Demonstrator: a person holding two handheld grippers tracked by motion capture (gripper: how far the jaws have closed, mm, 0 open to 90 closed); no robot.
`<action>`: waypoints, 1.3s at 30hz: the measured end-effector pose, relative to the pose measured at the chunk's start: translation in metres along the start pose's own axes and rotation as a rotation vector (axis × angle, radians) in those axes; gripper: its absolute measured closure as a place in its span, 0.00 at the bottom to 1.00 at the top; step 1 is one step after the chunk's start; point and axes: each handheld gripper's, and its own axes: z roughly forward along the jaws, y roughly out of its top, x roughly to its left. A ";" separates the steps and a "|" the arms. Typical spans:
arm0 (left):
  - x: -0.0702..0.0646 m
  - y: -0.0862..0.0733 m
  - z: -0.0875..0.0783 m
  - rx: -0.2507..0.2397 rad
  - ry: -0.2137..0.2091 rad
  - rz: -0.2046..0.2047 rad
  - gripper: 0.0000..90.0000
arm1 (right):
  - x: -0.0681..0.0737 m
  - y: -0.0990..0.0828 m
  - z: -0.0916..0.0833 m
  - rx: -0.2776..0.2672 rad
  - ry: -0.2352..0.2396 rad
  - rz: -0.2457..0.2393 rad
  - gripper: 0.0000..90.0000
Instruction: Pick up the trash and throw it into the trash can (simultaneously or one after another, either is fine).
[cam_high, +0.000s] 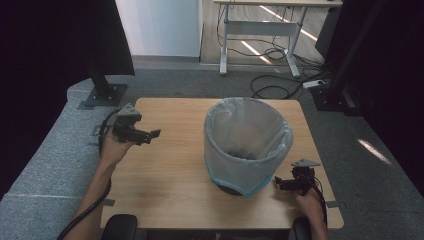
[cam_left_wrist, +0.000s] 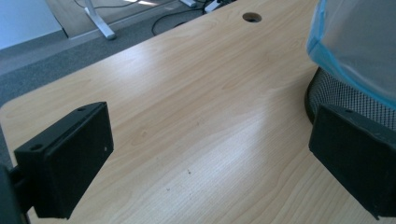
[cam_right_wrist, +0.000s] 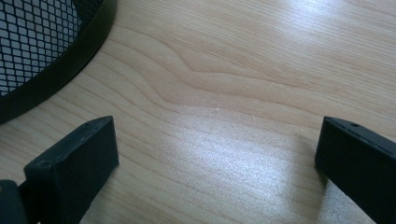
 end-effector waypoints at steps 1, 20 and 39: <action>0.000 -0.002 0.001 0.000 -0.002 -0.003 0.00 | 0.000 0.000 0.000 0.000 0.000 0.000 0.00; 0.001 -0.041 0.022 0.029 -0.039 -0.044 0.00 | 0.000 0.000 0.000 0.000 0.000 0.000 0.00; -0.007 -0.087 0.053 0.071 -0.059 -0.066 0.00 | 0.000 0.000 0.000 -0.002 0.000 0.000 0.00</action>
